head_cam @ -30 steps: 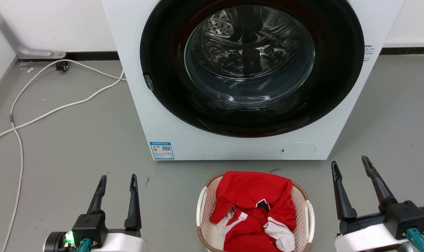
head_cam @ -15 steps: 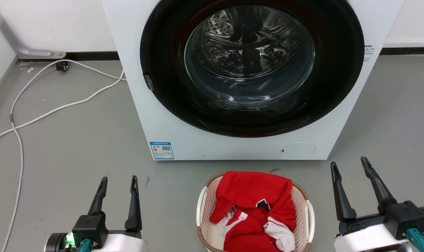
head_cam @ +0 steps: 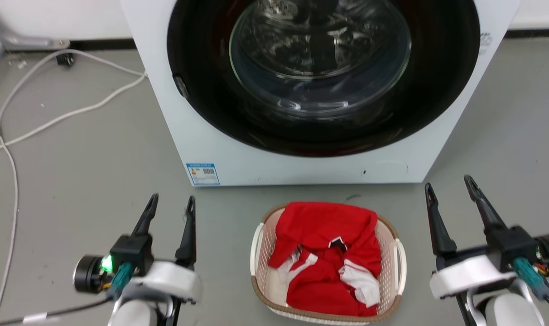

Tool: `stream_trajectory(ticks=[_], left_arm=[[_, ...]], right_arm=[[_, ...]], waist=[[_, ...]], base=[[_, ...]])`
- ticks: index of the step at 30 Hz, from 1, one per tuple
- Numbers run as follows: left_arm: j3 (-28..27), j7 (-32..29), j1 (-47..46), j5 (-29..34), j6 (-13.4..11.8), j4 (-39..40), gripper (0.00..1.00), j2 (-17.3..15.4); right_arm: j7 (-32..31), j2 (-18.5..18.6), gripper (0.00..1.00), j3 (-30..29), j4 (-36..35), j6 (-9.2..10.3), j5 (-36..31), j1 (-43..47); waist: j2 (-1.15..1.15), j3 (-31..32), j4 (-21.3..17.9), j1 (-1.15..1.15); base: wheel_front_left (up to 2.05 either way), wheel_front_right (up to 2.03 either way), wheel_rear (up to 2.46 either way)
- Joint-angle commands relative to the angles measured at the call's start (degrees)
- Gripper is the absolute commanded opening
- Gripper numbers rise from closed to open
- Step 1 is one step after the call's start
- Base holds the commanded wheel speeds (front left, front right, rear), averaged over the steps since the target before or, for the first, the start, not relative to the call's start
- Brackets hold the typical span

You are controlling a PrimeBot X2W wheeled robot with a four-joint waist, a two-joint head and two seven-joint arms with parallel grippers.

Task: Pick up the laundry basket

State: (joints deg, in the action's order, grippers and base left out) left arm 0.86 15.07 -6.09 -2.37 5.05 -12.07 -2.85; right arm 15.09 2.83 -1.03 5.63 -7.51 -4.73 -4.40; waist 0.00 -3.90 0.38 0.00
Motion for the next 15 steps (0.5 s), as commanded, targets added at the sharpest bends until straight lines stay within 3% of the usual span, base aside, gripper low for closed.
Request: stream_trajectory(ticks=[1,4,15], left_arm=[[0.47,0.16,-2.47,0.34,0.45,-1.73,1.0,-0.12],[1.64,0.16,-7.24,0.86,0.91,-6.89,1.0,-0.27],[6.24,0.16,-24.99,1.33,1.88,-33.05,1.0,-0.31]], right_arm=[[0.11,0.1,1.0,-0.04,1.66,0.04,-0.92,-2.02],[0.11,0.1,1.0,-0.2,5.74,0.04,-2.46,-5.8],[0.12,1.67,1.0,1.51,31.07,0.05,-4.55,-18.78]], waist=[[0.0,-2.76,-0.58,0.0],[0.0,-5.71,-1.0,0.0],[0.0,-16.11,-3.04,0.0]], base=[[0.0,0.0,0.0],[0.0,0.0,0.0],[0.0,0.0,0.0]])
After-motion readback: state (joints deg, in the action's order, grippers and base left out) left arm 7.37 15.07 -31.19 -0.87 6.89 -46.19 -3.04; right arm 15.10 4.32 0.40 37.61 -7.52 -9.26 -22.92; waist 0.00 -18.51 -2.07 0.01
